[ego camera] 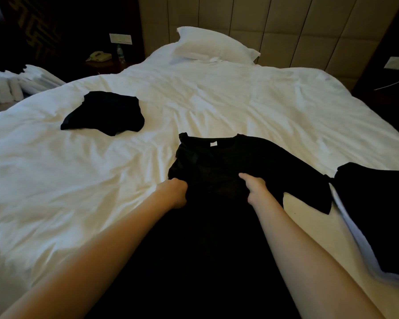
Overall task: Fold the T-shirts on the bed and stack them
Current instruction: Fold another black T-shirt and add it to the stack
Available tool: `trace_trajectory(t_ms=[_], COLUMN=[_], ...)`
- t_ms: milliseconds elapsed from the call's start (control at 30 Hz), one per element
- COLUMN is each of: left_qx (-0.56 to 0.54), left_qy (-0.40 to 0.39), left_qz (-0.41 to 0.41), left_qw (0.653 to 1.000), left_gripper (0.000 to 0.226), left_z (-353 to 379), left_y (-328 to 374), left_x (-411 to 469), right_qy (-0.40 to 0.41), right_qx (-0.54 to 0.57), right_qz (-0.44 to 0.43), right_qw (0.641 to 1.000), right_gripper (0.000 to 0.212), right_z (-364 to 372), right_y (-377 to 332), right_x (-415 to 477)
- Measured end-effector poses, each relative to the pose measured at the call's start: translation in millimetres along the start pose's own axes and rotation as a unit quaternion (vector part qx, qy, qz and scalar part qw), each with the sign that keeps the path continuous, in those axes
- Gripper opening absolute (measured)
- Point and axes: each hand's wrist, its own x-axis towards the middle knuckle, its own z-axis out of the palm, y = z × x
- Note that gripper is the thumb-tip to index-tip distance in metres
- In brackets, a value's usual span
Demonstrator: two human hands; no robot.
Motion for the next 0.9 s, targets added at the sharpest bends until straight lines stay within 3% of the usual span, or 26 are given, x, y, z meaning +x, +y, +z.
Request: trace_trajectory(t_ms=[67,133,200,267,333,400,533,600,767,833,900], left_qx=[-0.101,-0.251,-0.367,-0.329,-0.220,-0.198,-0.120,-0.081,0.077,0.147,0.149], left_qy=[0.018,0.014,-0.064,-0.214,-0.295,-0.242,0.041,0.100,0.078,0.039,0.002], left_qz=[0.031,0.064,0.084,0.090,0.096,0.104,0.144,0.150,0.162,0.151,0.125], left_qw=[0.994,0.966,0.924,0.916,0.925,0.944,0.981,0.980,0.981,0.977,0.981], left_gripper=[0.017,0.026,0.025,0.013,0.025,0.027,0.022,0.021,0.039,0.045,0.044], left_z=[-10,-20,-21,-16,-16,-25,-51,-58,-51,-45,-47], left_y=[6,22,46,65,75,83,94,95,100,102,102], left_x=[0,-2,-6,-8,-1,12,52,77,132,149,161], right_qy=[0.035,0.070,0.114,0.130,0.126,0.122,0.091,0.079,0.054,0.048,0.046], right_qx=[-0.028,-0.023,-0.050,-0.113,-0.154,-0.156,-0.119,-0.113,-0.098,-0.106,-0.121], right_qz=[-0.074,-0.118,-0.135,-0.105,-0.061,-0.057,-0.072,-0.071,-0.053,-0.077,-0.121], right_qw=[0.996,0.990,0.983,0.979,0.978,0.979,0.986,0.988,0.992,0.990,0.984], right_gripper=[0.063,0.061,0.053,0.043,0.045,0.056,0.069,0.065,0.057,0.057,0.053], right_z=[-2,-11,-27,-51,-75,-89,-94,-95,-105,-104,-105], right_y=[-12,-26,-38,-37,-28,-21,-23,-27,-32,-30,-28], right_x=[-1,-4,-2,1,5,9,14,19,40,47,54])
